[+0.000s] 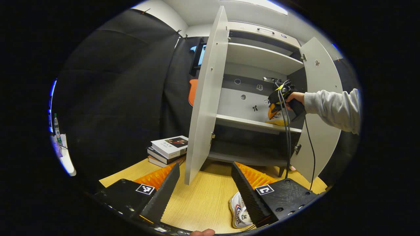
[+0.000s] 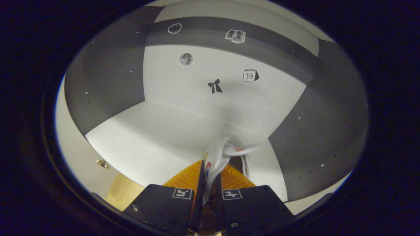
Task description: Grab one shoe with the right hand and put it into the shoe cabinet, grab the other shoe with the left hand and put it into the shoe cabinet; then close the right door with the right hand and the left door with the left hand.
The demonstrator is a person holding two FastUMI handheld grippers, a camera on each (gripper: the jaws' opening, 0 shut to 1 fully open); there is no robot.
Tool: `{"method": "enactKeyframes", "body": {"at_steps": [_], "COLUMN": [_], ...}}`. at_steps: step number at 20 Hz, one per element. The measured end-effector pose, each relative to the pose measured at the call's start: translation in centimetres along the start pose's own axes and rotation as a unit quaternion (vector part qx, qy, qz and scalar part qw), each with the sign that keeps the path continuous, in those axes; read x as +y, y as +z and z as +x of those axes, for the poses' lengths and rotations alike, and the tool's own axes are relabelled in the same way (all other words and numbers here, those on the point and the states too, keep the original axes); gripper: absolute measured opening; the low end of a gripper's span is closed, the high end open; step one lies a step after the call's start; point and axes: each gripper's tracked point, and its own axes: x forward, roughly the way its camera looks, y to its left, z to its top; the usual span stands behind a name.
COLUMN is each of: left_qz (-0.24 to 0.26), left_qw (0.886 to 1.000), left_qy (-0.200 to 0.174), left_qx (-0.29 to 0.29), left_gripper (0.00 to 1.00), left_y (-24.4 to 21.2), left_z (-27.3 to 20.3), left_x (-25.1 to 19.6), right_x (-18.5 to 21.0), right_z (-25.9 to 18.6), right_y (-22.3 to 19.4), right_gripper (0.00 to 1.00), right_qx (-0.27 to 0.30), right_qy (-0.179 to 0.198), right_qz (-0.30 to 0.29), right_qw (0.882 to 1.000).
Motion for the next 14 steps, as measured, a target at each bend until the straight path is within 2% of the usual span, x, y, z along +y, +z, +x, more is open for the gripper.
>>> {"method": "enactKeyframes", "body": {"at_steps": [1,2,3,4,6,7,8,9,13,14], "left_qz": [0.000,0.000,-0.001,-0.001,0.004,0.007,0.010,0.012,0.008,0.008], "left_qw": [1.000,1.000,1.000,1.000,0.999,0.999,0.999,0.999,0.998,0.998], "left_qy": [-0.002,-0.005,-0.010,-0.017,-0.031,-0.037,-0.041,-0.044,-0.060,-0.064], "left_qx": [0.002,0.003,0.004,0.004,0.003,0.003,0.003,0.004,0.001,-0.008], "left_gripper": [0.95,0.95,0.95,0.95,0.95,0.95,0.95,0.95,0.95,0.95], "left_y": [-0.2,-0.3,-0.3,-0.4,-0.5,-0.6,-0.7,-1.0,-1.7,-1.6], "left_z": [0.2,0.4,0.7,0.8,1.2,1.4,1.6,1.6,1.8,1.8], "left_x": [-0.1,-0.3,-0.7,-1.2,-2.3,-2.7,-3.1,-3.4,-4.8,-5.1], "right_x": [-0.4,-0.3,-0.4,-0.6,-0.5,-0.3,0.0,0.4,1.9,2.3], "right_z": [-1.1,-2.6,-4.0,-5.6,-8.9,-10.8,-12.8,-14.9,-21.6,-22.8], "right_y": [0.5,1.1,1.5,1.5,1.4,1.0,0.5,-0.4,-7.0,-8.8], "right_gripper": [0.31,0.47,0.43,0.47,0.48,0.55,0.55,0.48,0.49,0.52], "right_qx": [-0.013,-0.033,-0.049,-0.065,-0.105,-0.128,-0.154,-0.178,-0.253,-0.267], "right_qy": [-0.004,-0.003,-0.002,-0.002,0.004,0.009,0.015,0.022,0.034,0.029], "right_qz": [-0.006,-0.012,-0.017,-0.018,-0.017,-0.014,-0.008,-0.002,0.011,0.017], "right_qw": [1.000,0.999,0.999,0.998,0.994,0.992,0.988,0.984,0.967,0.963]}}
